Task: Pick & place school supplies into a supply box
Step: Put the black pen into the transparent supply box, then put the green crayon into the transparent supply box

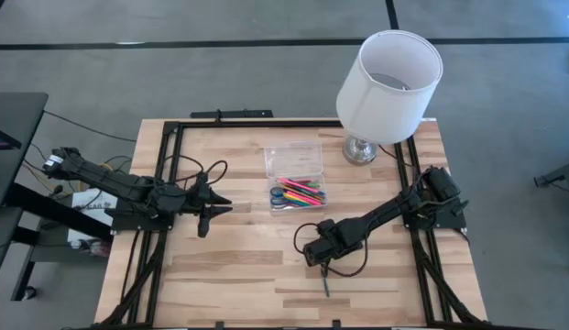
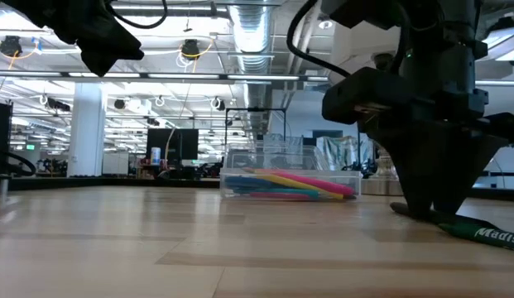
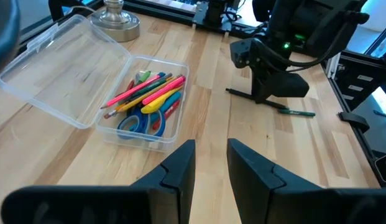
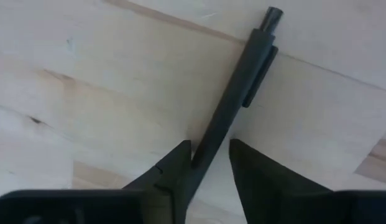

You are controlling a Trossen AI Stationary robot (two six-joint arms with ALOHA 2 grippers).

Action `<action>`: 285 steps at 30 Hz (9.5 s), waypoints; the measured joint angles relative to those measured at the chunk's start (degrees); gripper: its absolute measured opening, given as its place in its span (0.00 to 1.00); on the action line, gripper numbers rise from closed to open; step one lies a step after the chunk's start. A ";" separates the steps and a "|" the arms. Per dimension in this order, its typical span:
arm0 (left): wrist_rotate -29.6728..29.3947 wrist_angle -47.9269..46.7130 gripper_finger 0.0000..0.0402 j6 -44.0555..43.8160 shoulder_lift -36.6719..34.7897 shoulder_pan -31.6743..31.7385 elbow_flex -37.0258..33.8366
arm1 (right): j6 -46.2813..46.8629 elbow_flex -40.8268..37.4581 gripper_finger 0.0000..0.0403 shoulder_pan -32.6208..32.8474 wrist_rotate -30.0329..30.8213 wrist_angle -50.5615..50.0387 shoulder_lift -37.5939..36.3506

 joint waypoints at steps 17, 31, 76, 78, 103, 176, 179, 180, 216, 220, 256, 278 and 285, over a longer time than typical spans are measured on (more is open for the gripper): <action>-0.22 -0.53 0.21 -2.11 0.00 0.00 0.00 | -19.35 -0.03 0.03 -0.67 -1.80 -2.61 -0.10; -4.78 -0.40 0.21 -10.48 0.00 0.00 0.00 | -50.45 -0.16 0.07 -2.96 -4.68 -3.33 -0.05; -15.12 0.05 0.21 -21.43 0.00 0.00 0.02 | -92.70 23.45 0.01 -18.41 4.67 -16.40 0.23; -15.12 0.05 0.21 -21.41 0.01 0.00 0.02 | -94.13 23.57 0.01 -21.06 4.83 -15.91 0.21; -14.69 0.05 0.21 -21.47 0.03 0.00 0.02 | -91.21 23.57 0.31 -32.88 4.15 -15.44 0.45; 35.87 -18.65 0.21 50.16 90.32 6.44 80.49 | -76.16 -22.74 0.28 4.62 35.55 8.98 -76.67; 35.83 -18.89 0.21 51.08 92.96 6.34 83.65 | -79.15 -22.72 0.28 1.81 31.51 9.57 -79.44; 35.84 -19.73 0.21 51.47 93.77 6.34 84.86 | -80.15 -22.72 0.28 0.55 29.90 9.62 -80.19; 35.60 -21.69 0.21 60.56 98.64 2.69 90.92 | -80.50 -34.95 0.28 -15.59 7.26 16.48 -92.71; 36.07 -19.24 0.21 61.44 101.16 2.11 90.92 | -79.10 -36.83 0.28 -15.59 7.26 17.06 -93.44; 31.21 -18.86 0.21 53.51 105.68 1.75 95.78 | -76.38 -36.95 0.28 -15.14 7.25 16.55 -94.41; 21.74 -29.20 0.21 29.00 91.79 6.10 95.80 | -49.58 -36.93 0.28 -0.23 11.07 6.59 -80.42; 13.47 -36.27 0.21 24.32 88.71 4.79 95.78 | -25.81 -36.93 0.28 5.24 11.80 -8.34 -72.79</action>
